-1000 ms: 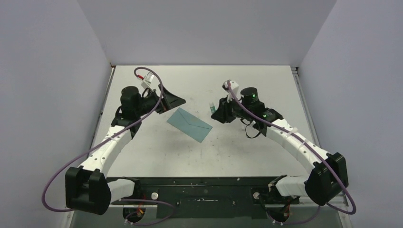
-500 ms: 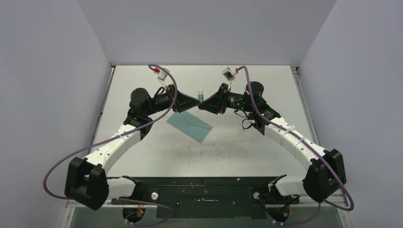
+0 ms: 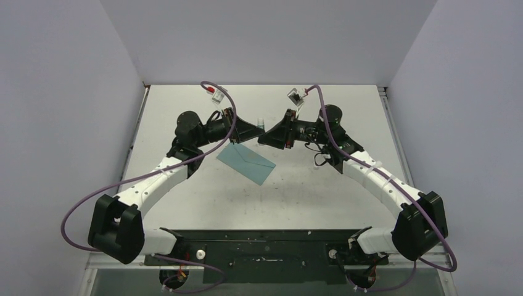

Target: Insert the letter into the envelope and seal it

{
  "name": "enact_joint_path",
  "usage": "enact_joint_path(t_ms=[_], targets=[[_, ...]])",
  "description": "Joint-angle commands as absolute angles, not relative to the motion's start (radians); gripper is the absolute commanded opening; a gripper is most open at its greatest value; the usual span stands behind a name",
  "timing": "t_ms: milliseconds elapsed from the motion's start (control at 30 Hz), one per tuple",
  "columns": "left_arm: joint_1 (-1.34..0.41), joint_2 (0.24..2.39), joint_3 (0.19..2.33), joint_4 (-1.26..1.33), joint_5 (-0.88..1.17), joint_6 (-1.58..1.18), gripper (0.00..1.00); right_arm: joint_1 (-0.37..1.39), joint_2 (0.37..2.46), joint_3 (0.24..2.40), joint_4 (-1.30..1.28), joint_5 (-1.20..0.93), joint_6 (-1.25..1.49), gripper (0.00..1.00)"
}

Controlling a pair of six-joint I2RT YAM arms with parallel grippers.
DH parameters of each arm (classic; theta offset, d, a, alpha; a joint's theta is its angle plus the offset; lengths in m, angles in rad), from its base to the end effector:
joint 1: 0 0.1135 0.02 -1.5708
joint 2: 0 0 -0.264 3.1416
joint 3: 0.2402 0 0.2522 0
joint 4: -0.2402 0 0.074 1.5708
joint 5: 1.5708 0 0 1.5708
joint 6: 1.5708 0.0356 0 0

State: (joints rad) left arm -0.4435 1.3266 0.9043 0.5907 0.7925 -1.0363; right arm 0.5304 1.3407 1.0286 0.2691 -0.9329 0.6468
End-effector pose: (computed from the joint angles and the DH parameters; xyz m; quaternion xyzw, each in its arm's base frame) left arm 0.2617 -0.1524 0.3406 0.1082 0.6553 -0.6591 0.3527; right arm 0.2499 0.1797 0.3483 -0.2730 0.6620 0.6131 0.3336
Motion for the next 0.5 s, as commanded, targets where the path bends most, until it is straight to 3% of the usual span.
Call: enact_joint_path(t_ms=[0, 67, 100, 267, 300, 367, 467], targets=[[-0.476, 1.347, 0.957, 0.618, 0.784, -1.027, 0.17, 0.542, 1.352, 1.086, 0.304, -0.975, 0.61, 0.05], [-0.48, 1.343, 0.952, 0.63, 0.779, -1.027, 0.02, 0.54, 1.353, 1.089, 0.297, -0.951, 0.612, 0.05], [-0.48, 1.34, 0.948, 0.641, 0.775, -1.032, 0.0, 0.536, 1.351, 1.088, 0.296, -0.941, 0.617, 0.05], [-0.48, 1.316, 0.951, 0.676, 0.71, -1.071, 0.0, 0.517, 1.337, 1.05, 0.321, -0.859, 0.696, 0.13], [-0.48, 1.308, 0.951, 0.673, 0.683, -1.081, 0.0, 0.513, 1.328, 1.033, 0.342, -0.846, 0.719, 0.18], [-0.48, 1.295, 0.951, 0.676, 0.634, -1.1, 0.0, 0.51, 1.306, 1.004, 0.373, -0.795, 0.77, 0.43], [-0.48, 1.274, 0.946, 0.677, 0.561, -1.126, 0.0, 0.511, 1.266, 0.96, 0.44, -0.744, 0.84, 0.69]])
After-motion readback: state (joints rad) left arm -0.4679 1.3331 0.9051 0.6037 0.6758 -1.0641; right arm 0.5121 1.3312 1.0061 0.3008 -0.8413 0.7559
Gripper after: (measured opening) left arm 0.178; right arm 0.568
